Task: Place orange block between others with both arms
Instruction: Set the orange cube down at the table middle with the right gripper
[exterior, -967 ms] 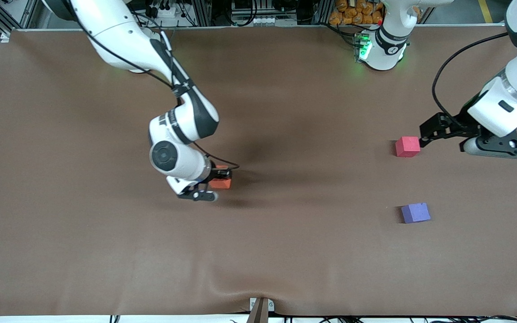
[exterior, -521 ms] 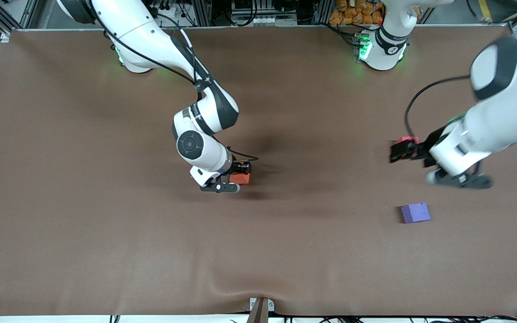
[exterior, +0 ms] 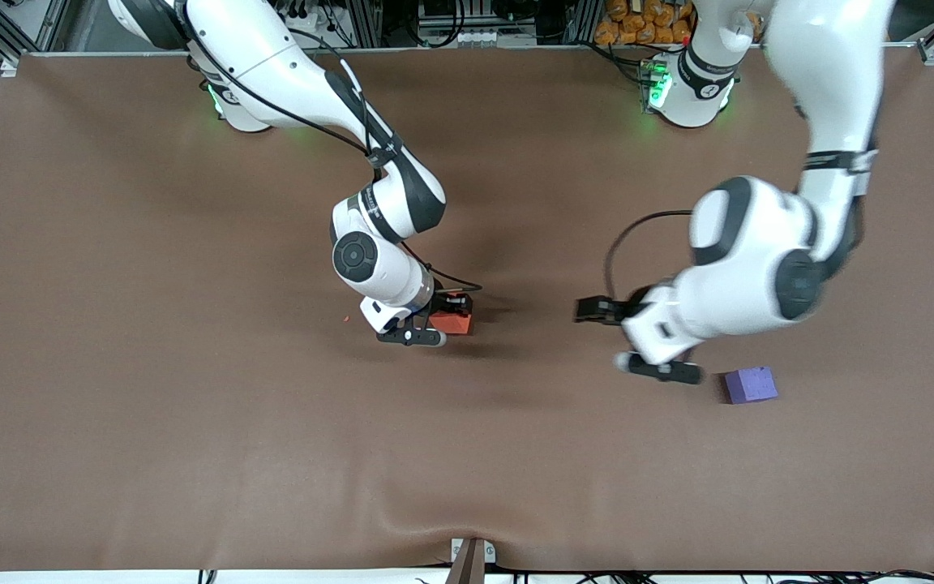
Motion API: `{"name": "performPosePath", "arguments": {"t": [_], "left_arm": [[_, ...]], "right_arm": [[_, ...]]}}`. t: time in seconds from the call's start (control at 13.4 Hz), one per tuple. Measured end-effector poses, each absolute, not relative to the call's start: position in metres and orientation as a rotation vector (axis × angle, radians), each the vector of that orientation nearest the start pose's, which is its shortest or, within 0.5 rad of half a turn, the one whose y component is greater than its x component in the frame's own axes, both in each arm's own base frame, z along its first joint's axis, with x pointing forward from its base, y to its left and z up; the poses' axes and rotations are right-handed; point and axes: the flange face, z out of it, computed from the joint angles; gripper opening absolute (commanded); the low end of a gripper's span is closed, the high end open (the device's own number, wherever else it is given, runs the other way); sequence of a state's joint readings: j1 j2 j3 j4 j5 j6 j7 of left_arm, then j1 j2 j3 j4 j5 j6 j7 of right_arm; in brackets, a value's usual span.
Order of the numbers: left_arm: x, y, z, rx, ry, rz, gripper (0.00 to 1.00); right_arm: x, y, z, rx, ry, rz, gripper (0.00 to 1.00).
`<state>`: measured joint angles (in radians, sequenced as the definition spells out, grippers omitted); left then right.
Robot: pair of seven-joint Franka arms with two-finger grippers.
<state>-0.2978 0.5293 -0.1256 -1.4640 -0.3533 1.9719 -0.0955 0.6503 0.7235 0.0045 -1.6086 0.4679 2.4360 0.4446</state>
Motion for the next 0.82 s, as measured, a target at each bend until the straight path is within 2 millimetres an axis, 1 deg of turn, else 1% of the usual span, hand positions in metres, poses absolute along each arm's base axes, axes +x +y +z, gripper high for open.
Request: {"name": "performPosePath", "arguments": {"t": [0.07, 0.15, 0.22, 0.3, 0.37, 0.45, 0.52, 0.6, 0.67, 0.74, 0.82], "left_arm": [[0.633, -0.313, 0.372, -3.491, 0.322, 0.187, 1.00], [0.631, -0.324, 0.365, -3.491, 0.334, 0.175, 1.00], [0.631, -0.328, 0.357, -3.490, 0.330, 0.173, 1.00], [0.633, -0.326, 0.349, -3.478, 0.324, 0.180, 1.00], [0.634, -0.323, 0.340, -3.449, 0.313, 0.187, 1.00], [0.634, -0.323, 0.331, -3.406, 0.293, 0.191, 1.00], [0.631, -0.326, 0.320, -3.349, 0.258, 0.195, 1.00], [0.627, -0.331, 0.307, -3.299, 0.223, 0.204, 1.00], [0.623, -0.338, 0.292, -3.264, 0.186, 0.224, 1.00], [0.618, -0.344, 0.277, -3.245, 0.136, 0.253, 1.00], [0.614, -0.350, 0.266, -3.232, 0.077, 0.277, 1.00]], "right_arm": [[0.559, 0.430, 0.213, -2.804, 0.190, 0.114, 1.00], [0.559, 0.430, 0.214, -2.802, 0.191, 0.110, 1.00], [0.561, 0.429, 0.214, -2.801, 0.193, 0.104, 1.00], [0.563, 0.427, 0.216, -2.800, 0.198, 0.097, 1.00], [0.567, 0.424, 0.219, -2.798, 0.207, 0.085, 1.00], [0.576, 0.416, 0.227, -2.790, 0.224, 0.062, 1.00], [0.588, 0.404, 0.240, -2.777, 0.251, 0.036, 1.00], [0.600, 0.388, 0.258, -2.767, 0.280, 0.029, 1.00], [0.612, 0.365, 0.279, -2.764, 0.308, 0.055, 1.00], [0.622, 0.337, 0.304, -2.771, 0.331, 0.094, 1.00], [0.632, 0.302, 0.333, -2.793, 0.348, 0.126, 1.00]]}}
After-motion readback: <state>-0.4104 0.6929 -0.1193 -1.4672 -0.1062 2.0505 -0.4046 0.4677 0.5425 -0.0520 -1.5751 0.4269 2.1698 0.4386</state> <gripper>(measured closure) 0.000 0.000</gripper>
